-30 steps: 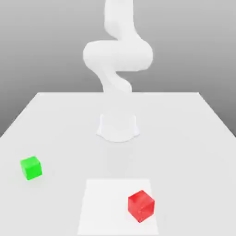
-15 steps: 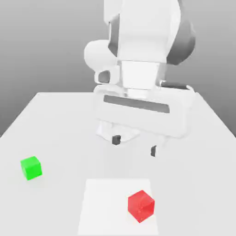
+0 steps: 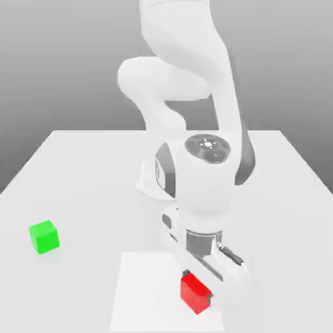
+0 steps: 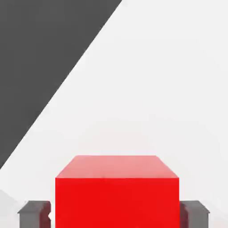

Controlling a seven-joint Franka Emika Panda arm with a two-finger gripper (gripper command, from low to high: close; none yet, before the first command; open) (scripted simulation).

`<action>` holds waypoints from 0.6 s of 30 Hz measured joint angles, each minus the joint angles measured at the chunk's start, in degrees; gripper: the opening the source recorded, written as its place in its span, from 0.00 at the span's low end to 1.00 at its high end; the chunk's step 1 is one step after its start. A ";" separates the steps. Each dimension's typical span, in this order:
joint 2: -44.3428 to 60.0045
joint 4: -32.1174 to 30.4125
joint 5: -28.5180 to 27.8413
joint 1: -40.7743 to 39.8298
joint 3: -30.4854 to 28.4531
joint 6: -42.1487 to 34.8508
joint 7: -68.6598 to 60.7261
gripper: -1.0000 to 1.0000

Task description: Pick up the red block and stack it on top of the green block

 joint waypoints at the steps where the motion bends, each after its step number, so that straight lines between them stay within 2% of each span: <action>1: 0.00 0.00 -0.01 -0.01 0.00 0.06 0.01 0.00; 4: -0.85 -0.15 0.52 -0.51 0.63 -0.69 -0.36 0.00; 9: -10.13 -1.91 7.50 -3.10 3.40 -7.99 -6.08 0.00; 18: -18.42 -7.02 9.66 -25.75 -8.24 -11.07 -20.92 0.00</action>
